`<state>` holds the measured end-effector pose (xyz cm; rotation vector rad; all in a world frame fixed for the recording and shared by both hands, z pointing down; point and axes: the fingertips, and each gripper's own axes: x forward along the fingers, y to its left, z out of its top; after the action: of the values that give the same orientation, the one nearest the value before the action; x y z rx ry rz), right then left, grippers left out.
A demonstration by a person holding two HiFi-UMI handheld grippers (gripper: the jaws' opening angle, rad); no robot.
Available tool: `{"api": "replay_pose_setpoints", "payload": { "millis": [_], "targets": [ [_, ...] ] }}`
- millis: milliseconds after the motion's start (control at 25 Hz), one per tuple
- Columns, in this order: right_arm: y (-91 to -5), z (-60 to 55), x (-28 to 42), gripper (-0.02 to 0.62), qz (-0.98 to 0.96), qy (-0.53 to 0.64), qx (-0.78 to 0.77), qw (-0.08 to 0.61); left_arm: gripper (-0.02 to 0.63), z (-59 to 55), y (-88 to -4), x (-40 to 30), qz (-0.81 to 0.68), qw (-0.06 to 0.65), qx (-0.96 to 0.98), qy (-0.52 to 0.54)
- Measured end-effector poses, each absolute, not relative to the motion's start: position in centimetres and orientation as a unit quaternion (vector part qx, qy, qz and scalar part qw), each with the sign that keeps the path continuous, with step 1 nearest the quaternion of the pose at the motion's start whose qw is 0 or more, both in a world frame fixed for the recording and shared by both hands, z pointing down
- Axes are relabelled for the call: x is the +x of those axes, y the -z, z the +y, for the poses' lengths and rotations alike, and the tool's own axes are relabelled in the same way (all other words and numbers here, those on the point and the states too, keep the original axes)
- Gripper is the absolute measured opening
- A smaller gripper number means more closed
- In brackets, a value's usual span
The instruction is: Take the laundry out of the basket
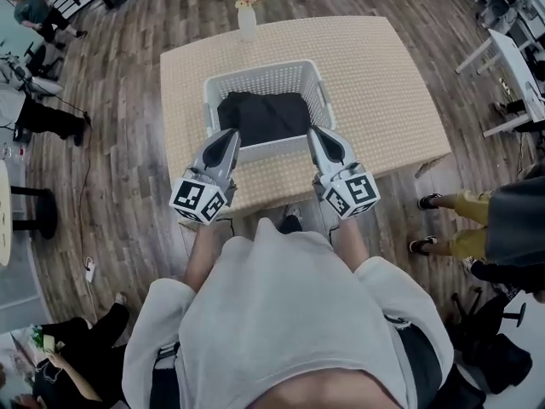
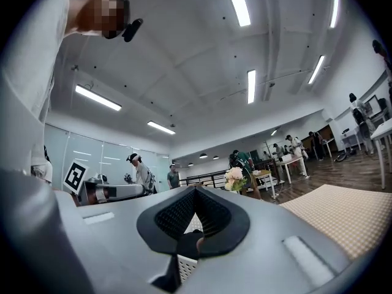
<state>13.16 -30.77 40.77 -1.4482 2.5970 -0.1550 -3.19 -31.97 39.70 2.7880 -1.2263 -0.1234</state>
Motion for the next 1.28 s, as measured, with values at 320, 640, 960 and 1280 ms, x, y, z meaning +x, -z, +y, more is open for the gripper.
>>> {"api": "replay_pose_setpoints", "payload": {
  "millis": [320, 640, 960, 1280],
  "targets": [
    [-40.9, -35.0, 15.4, -0.002, 0.881, 0.067, -0.458, 0.098, 0.011, -35.0, -39.3, -0.9, -0.43, 0.04, 0.901, 0.03],
    [-41.3, -38.3, 14.2, -0.002, 0.886, 0.072, -0.449, 0.093, 0.011, -37.9, -39.3, -1.9, -0.434, 0.037, 0.9, 0.026],
    [-40.6, -40.8, 13.0, -0.002, 0.89, 0.048, -0.448, 0.069, 0.011, -40.5, -38.8, -2.9, -0.429, 0.025, 0.903, 0.024],
    [-42.2, -42.6, 12.6, -0.001, 0.898, 0.05, -0.437, 0.027, 0.011, -42.5, -40.0, -2.9, -0.426, 0.042, 0.903, 0.014]
  ]
}}
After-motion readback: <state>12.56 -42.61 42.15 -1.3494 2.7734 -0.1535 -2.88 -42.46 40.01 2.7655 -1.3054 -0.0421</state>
